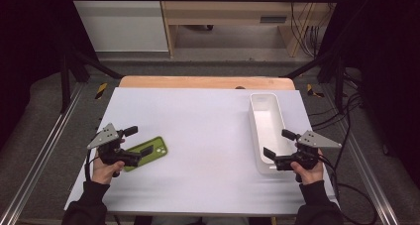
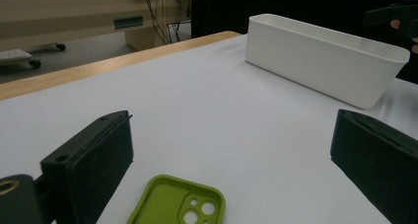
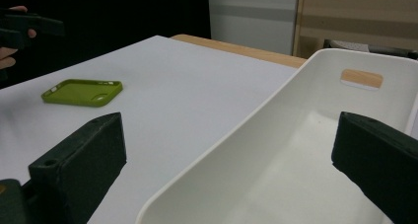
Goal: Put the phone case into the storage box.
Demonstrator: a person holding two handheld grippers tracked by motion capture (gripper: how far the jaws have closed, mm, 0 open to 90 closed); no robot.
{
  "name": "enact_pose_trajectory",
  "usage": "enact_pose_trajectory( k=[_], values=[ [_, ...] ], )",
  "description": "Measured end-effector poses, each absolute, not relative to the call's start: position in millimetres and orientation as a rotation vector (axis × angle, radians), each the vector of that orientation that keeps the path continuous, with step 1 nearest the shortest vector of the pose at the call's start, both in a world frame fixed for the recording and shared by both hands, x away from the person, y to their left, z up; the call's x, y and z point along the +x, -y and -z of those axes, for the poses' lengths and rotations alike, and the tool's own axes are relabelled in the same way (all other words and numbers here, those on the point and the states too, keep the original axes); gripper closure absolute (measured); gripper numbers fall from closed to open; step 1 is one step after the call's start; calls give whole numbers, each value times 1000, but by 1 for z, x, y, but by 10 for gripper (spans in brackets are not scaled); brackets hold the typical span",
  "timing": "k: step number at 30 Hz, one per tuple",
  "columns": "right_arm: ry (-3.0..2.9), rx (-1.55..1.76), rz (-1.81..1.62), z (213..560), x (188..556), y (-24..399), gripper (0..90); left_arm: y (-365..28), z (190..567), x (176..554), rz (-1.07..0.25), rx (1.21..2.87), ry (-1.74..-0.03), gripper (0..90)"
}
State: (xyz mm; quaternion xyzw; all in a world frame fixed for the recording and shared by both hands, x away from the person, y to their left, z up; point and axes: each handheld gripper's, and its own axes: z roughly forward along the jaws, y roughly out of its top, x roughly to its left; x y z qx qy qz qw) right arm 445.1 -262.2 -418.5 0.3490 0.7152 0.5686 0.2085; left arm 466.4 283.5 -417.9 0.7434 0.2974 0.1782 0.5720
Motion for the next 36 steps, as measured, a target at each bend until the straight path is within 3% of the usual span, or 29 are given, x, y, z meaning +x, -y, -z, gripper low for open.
enact_pose_trajectory(
  k=[36],
  values=[
    [-1988, 967, -1579, 418, 445, 262, 4, -287, 396, 467, -437, 1810, -736, 16]
  ],
)
